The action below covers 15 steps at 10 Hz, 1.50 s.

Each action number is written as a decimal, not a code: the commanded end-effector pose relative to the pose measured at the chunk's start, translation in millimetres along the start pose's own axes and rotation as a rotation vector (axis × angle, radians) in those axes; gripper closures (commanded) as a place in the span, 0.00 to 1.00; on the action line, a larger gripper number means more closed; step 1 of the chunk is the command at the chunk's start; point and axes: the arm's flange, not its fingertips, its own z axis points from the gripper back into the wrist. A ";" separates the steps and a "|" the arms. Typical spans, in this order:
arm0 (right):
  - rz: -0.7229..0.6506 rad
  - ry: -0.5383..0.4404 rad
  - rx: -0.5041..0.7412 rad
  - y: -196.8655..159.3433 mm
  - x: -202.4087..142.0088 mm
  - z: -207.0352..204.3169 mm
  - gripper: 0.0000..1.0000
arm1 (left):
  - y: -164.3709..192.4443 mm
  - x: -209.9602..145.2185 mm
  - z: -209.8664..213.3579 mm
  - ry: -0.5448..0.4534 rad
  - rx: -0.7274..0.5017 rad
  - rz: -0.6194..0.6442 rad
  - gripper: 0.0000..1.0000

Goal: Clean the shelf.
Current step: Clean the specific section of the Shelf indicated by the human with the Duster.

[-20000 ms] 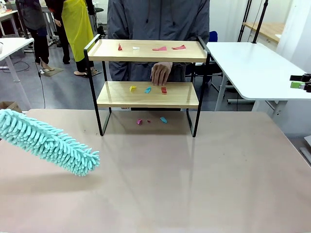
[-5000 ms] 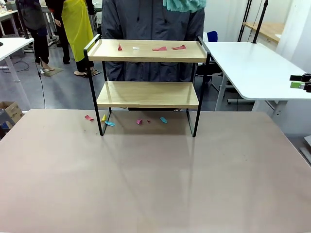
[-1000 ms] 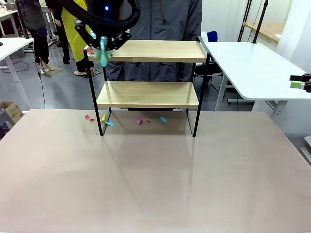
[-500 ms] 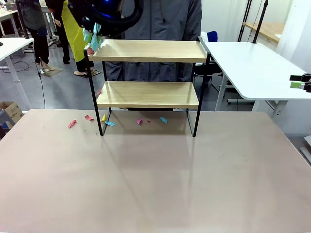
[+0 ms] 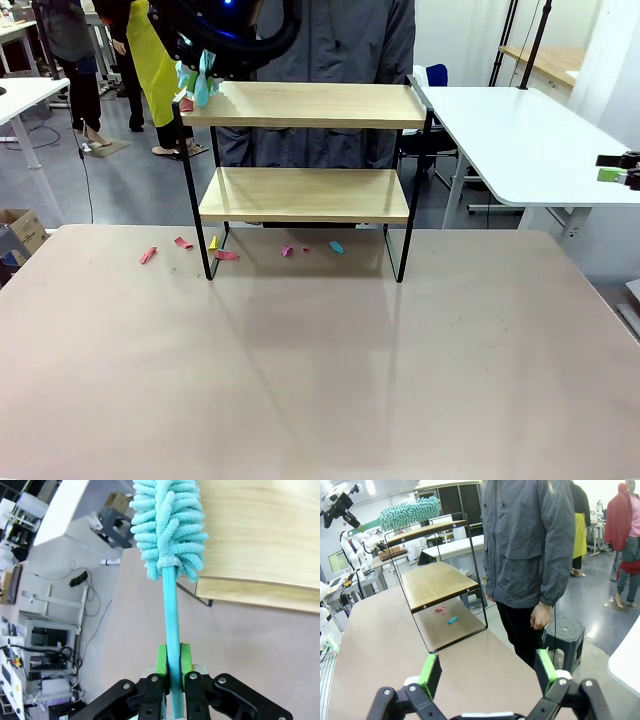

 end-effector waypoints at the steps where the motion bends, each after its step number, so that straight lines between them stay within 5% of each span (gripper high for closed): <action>1: 0.000 0.004 -0.001 0.6 2.4 -0.7 0.00 | 16.5 -1.2 4.2 -0.004 -0.134 0.013 0.87; 7: 0.000 0.004 -0.001 0.6 2.4 -0.7 0.00 | 100.1 -29.3 -17.0 -0.114 -0.737 -0.115 0.87; 9: 0.000 0.004 -0.001 0.6 2.4 -0.7 0.00 | 113.9 -37.0 -15.2 -0.188 -0.946 -0.210 0.87; 11: 0.000 0.004 -0.001 0.6 2.4 -0.7 0.00 | 123.6 -42.9 -15.5 -0.261 -1.130 -0.436 0.87; 15: 0.000 0.004 -0.001 0.6 2.4 -0.7 0.00 | 133.1 -49.0 -19.1 -0.182 -1.117 -0.725 0.87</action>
